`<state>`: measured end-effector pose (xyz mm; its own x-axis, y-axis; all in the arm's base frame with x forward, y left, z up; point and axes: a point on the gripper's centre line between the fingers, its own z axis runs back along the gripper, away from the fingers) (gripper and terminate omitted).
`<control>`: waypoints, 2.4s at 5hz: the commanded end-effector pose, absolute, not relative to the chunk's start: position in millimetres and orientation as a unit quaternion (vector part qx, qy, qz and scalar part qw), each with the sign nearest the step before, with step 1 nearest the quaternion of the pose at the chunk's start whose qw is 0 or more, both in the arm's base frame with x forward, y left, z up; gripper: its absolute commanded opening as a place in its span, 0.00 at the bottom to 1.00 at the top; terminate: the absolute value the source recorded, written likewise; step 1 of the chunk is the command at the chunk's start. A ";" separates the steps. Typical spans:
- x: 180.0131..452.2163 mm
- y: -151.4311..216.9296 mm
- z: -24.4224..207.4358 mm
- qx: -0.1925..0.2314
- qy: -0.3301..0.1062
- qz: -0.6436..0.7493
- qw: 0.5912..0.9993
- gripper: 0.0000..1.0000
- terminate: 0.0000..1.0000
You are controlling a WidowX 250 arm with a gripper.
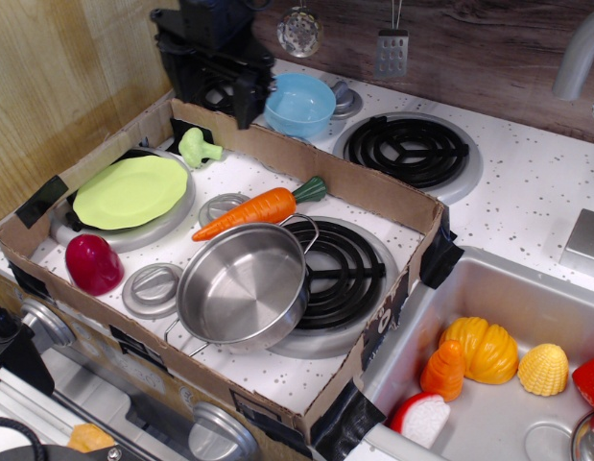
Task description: Put carrot on plate
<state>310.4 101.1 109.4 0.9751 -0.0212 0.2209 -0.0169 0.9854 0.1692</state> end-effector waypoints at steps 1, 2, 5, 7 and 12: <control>301.1 58.6 92.0 0.041 -0.114 0.002 0.993 1.00 0.00; 299.8 50.5 74.1 0.021 -0.115 -0.013 0.993 1.00 0.00; 314.1 64.1 52.7 0.001 -0.101 -0.051 0.994 1.00 0.00; 310.5 67.5 27.6 -0.026 -0.087 -0.036 0.995 1.00 0.00; 309.0 98.8 67.5 0.087 -0.096 -0.024 0.991 0.00 0.00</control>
